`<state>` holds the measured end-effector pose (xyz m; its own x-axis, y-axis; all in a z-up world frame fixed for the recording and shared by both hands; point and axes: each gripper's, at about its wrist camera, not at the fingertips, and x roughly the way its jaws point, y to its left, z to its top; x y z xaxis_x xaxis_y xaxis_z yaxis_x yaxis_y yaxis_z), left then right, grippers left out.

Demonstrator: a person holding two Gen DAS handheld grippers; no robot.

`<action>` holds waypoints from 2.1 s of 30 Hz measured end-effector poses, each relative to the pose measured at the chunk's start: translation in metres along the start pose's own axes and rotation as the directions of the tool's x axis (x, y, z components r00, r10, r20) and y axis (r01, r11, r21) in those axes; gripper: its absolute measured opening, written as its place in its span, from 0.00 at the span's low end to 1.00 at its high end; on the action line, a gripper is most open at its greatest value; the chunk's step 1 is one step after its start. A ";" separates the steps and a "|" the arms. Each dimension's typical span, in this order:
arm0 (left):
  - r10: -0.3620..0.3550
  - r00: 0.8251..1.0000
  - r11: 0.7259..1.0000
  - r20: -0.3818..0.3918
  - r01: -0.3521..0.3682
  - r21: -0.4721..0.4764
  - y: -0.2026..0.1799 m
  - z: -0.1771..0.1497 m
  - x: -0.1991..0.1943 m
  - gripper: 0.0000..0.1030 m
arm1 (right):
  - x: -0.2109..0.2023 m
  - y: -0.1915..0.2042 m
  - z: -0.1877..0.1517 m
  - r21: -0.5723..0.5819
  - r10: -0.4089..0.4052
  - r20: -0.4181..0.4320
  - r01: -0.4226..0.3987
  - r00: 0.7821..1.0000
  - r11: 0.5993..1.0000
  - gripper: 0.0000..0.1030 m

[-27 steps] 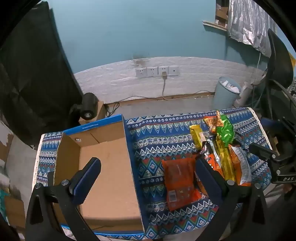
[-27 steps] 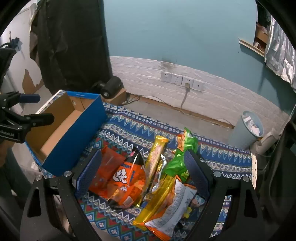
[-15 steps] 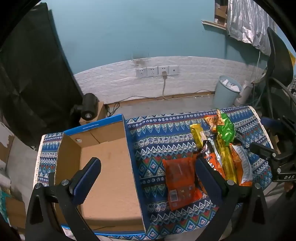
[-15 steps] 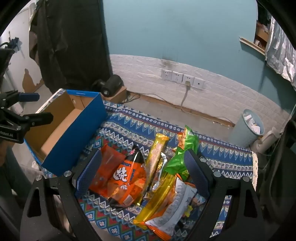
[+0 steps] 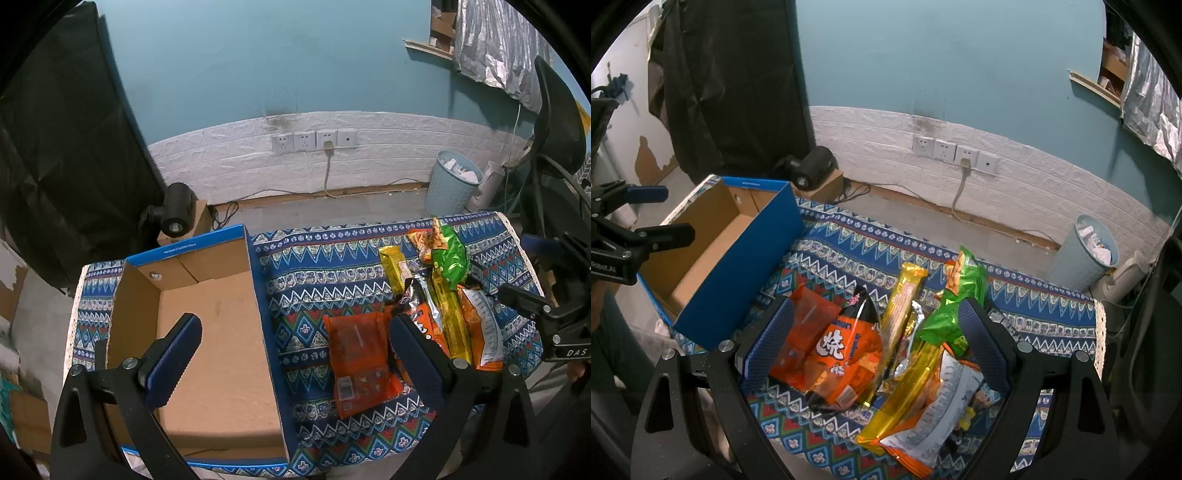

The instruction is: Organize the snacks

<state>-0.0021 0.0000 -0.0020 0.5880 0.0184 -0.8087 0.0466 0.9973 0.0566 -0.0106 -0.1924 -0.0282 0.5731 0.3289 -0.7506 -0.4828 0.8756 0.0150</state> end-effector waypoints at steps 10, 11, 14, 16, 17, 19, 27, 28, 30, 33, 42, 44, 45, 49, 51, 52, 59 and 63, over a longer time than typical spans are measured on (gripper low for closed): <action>0.000 1.000 1.000 0.000 0.000 0.001 -0.001 0.000 0.000 1.00 | 0.002 0.000 0.000 -0.006 -0.003 -0.012 0.003 1.000 1.000 0.86; 0.005 1.000 1.000 0.000 -0.005 0.002 -0.001 0.000 0.000 1.00 | 0.002 0.000 -0.001 -0.005 -0.002 -0.012 0.002 1.000 1.000 0.86; 0.011 1.000 1.000 -0.001 -0.011 0.004 -0.001 0.000 0.000 1.00 | 0.002 0.000 -0.001 -0.003 -0.002 -0.015 0.002 1.000 1.000 0.86; 0.012 1.000 1.000 -0.004 -0.012 0.005 -0.002 0.000 0.001 1.00 | 0.002 0.000 -0.001 -0.002 0.000 -0.018 0.000 1.000 1.000 0.86; 0.014 1.000 1.000 -0.004 -0.014 0.006 -0.002 0.000 0.001 1.00 | 0.002 0.000 -0.001 -0.003 0.000 -0.019 0.000 1.000 1.000 0.86; 0.015 1.000 1.000 -0.005 -0.015 0.009 -0.003 0.000 0.001 1.00 | 0.003 0.000 -0.001 -0.003 -0.004 -0.021 0.004 1.000 1.000 0.86; 0.012 1.000 1.000 -0.011 -0.012 0.013 -0.003 -0.002 0.002 1.00 | 0.004 -0.001 0.000 0.000 -0.005 -0.027 0.005 1.000 1.000 0.86; 0.012 1.000 1.000 -0.010 -0.012 0.013 -0.003 -0.002 0.002 1.00 | 0.004 -0.001 0.000 0.000 -0.004 -0.028 0.004 1.000 1.000 0.86; 0.013 1.000 1.000 -0.010 -0.013 0.013 -0.003 -0.002 0.002 1.00 | 0.004 -0.001 0.000 0.001 -0.003 -0.029 0.003 1.000 1.000 0.86; 0.012 1.000 1.000 -0.012 -0.012 0.011 -0.003 -0.002 0.003 1.00 | 0.004 -0.001 0.001 0.002 -0.002 -0.029 0.003 1.000 1.000 0.86; 0.013 1.000 1.000 -0.014 -0.013 0.014 -0.004 -0.004 0.003 1.00 | 0.004 -0.001 0.001 0.004 -0.003 -0.032 0.003 0.999 1.000 0.86; 0.013 1.000 1.000 -0.014 -0.013 0.014 -0.004 -0.004 0.003 1.00 | 0.004 -0.002 0.001 0.005 -0.003 -0.034 0.004 0.999 1.000 0.86; 0.013 1.000 1.000 -0.015 -0.013 0.014 -0.004 -0.004 0.003 1.00 | 0.005 -0.002 0.001 0.006 -0.004 -0.034 0.004 0.999 1.000 0.86; 0.014 1.000 1.000 -0.015 -0.013 0.014 -0.004 -0.004 0.003 1.00 | 0.005 -0.002 0.001 0.006 -0.003 -0.035 0.003 0.999 1.000 0.86; 0.014 1.000 1.000 -0.016 -0.013 0.013 -0.004 -0.004 0.003 1.00 | 0.005 -0.002 0.001 0.005 -0.002 -0.034 0.003 0.999 1.000 0.86; 0.013 1.000 1.000 -0.017 -0.012 0.013 -0.004 -0.005 0.003 1.00 | 0.004 -0.002 0.001 0.006 -0.002 -0.035 0.002 0.999 1.000 0.86; 0.011 1.000 1.000 -0.018 -0.011 0.012 -0.004 -0.006 0.003 1.00 | 0.005 -0.002 0.000 0.007 -0.002 -0.035 0.003 0.999 1.000 0.86; 0.011 1.000 1.000 -0.018 -0.011 0.011 -0.005 -0.006 0.003 1.00 | 0.005 -0.002 -0.001 0.007 -0.004 -0.035 0.005 0.999 1.000 0.86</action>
<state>-0.0053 -0.0041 -0.0085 0.5739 0.0306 -0.8183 0.0495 0.9962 0.0719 -0.0073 -0.1927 -0.0331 0.5516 0.3123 -0.7735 -0.4756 0.8795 0.0160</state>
